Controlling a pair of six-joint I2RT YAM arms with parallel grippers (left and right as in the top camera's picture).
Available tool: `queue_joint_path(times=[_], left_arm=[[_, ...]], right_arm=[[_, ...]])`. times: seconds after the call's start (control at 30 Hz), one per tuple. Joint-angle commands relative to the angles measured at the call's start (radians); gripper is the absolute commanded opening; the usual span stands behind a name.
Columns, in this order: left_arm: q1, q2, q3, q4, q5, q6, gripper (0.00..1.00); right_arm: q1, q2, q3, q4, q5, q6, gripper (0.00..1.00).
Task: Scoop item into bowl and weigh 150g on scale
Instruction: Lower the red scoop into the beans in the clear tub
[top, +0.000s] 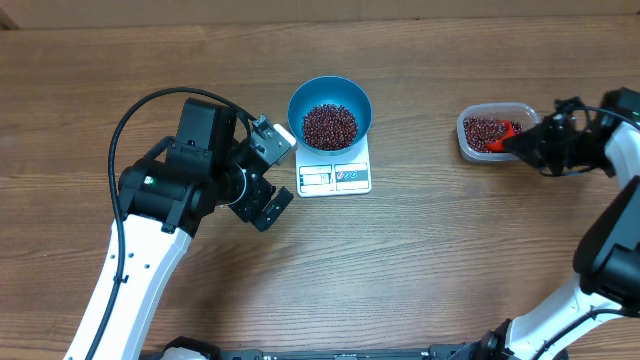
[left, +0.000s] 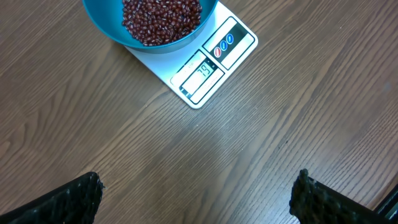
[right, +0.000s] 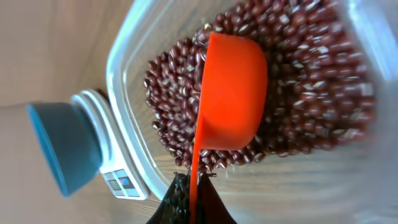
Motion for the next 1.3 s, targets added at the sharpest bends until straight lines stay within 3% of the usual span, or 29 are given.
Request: queue_joint_path(times=[0.0, 0.2, 1.27], left_arm=[[0.004, 0.005, -0.002, 0.0, 0.007, 0.012, 1.0], [0.004, 0.005, -0.002, 0.0, 0.007, 0.012, 1.0], [0.004, 0.005, -0.002, 0.0, 0.007, 0.012, 1.0]], right_arm=[[-0.032, 0.011, -0.006, -0.005, -0.117, -0.031, 0.04], [-0.052, 0.011, -0.006, -0.05, -0.145, -0.083, 0.04], [-0.057, 0.01, -0.006, -0.121, -0.343, -0.083, 0.04]])
